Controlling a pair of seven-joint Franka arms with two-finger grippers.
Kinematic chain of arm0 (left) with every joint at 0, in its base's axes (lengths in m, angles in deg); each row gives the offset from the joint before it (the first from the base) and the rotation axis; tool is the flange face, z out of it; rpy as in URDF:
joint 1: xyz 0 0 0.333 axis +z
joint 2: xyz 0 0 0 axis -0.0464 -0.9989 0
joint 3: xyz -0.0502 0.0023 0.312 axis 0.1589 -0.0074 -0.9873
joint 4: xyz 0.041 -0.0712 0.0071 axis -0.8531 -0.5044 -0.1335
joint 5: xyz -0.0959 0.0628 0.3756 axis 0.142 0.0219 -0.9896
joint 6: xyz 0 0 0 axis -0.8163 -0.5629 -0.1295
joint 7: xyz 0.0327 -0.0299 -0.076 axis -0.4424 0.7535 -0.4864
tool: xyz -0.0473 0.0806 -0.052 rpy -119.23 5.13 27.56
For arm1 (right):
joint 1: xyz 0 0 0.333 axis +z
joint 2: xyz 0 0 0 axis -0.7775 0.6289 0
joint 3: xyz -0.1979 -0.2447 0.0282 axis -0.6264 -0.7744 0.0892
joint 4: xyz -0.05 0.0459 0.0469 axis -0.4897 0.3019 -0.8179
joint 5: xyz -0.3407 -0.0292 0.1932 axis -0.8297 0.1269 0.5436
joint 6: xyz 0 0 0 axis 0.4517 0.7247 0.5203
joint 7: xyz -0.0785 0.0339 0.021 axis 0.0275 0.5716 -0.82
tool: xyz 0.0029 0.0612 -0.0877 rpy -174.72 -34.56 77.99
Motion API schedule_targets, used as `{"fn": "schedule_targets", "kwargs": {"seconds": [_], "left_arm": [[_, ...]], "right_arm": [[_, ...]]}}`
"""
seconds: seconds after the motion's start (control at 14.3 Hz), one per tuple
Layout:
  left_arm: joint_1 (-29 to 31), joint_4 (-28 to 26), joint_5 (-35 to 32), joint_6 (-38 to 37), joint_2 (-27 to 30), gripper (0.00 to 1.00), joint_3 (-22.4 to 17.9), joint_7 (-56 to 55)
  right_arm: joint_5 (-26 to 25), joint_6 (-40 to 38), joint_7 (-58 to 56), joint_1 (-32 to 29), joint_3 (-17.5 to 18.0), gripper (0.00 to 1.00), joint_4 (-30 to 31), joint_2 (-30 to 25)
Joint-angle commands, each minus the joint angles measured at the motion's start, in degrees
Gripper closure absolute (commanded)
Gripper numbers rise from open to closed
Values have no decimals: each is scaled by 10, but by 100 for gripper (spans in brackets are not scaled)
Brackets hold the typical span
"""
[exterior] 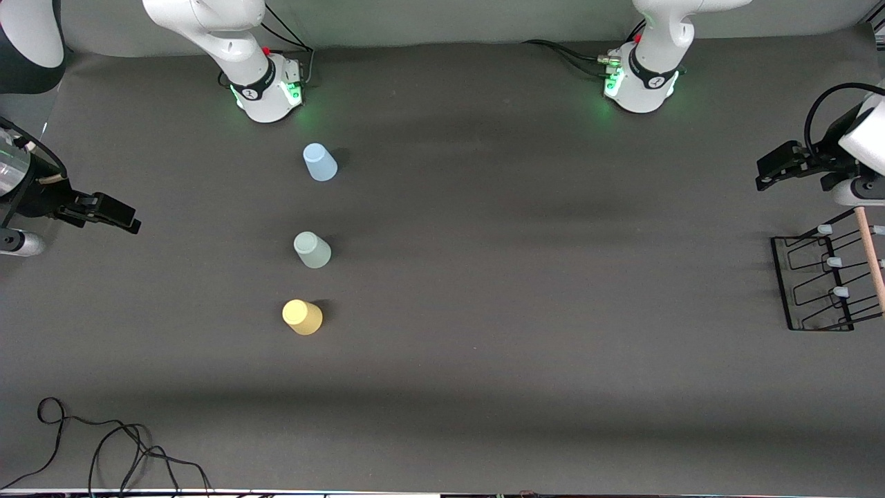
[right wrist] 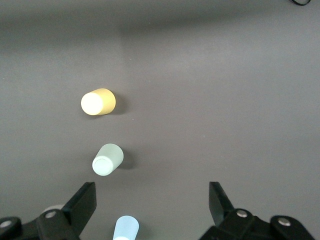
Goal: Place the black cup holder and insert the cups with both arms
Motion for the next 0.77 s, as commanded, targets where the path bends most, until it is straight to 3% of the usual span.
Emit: {"fn": "schedule_targets", "kwargs": {"seconds": [0.0,0.7], "left_arm": [[-2,18,-7,-16,-8,0,1,3],[-5,17,-8,-12,-9,0,3,-5]], "right_arm": [[9,-10,12,3,-3,0,-15,8],[11,-9,14,2,-5,0,-16,13]]}}
